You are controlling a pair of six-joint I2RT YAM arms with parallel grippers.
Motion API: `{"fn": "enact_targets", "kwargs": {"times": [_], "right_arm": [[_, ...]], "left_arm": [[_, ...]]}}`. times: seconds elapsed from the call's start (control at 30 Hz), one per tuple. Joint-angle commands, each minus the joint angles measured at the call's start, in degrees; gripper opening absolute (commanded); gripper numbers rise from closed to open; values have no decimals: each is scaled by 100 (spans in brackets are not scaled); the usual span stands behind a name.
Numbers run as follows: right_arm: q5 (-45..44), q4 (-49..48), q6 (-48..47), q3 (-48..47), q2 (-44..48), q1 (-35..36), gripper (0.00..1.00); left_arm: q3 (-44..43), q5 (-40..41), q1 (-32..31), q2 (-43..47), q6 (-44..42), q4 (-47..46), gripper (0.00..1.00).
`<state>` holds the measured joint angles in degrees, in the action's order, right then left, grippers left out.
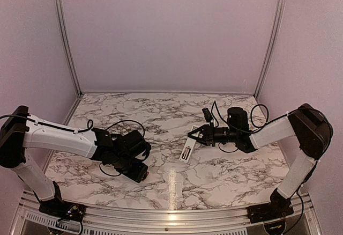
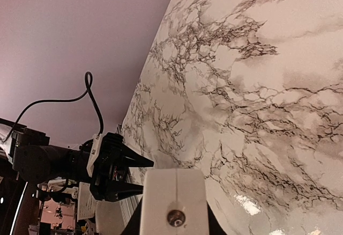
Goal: Load the batteries into the remote control
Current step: Adjust the battery at the center of the board.
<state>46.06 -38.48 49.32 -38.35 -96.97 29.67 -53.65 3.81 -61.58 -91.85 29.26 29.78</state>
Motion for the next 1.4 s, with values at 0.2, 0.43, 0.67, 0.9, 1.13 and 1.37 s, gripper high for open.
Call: {"fn": "enact_targets", "kwargs": {"times": [0.2,0.43,0.67,0.9,1.13,1.37], "right_arm": [[-144,-435,116,-704,-640,98,0],[-318,-685,310,-1189,-1175,314,0],[-304,-771,392,-1388,-1411,424,0],[-279,-720,328,-1394,-1477,434,0],[-256,-791,351,-1341,-1466,435,0],[-226,-826,347,-1351,-1509,434,0]], "left_arm": [[134,127,-64,-226,219,15,56],[144,320,-95,-555,360,-198,61],[188,746,-83,-606,288,232,60],[214,1067,15,-610,213,493,60],[166,1416,199,-668,63,567,61],[215,1739,346,-600,-135,601,59]]}}
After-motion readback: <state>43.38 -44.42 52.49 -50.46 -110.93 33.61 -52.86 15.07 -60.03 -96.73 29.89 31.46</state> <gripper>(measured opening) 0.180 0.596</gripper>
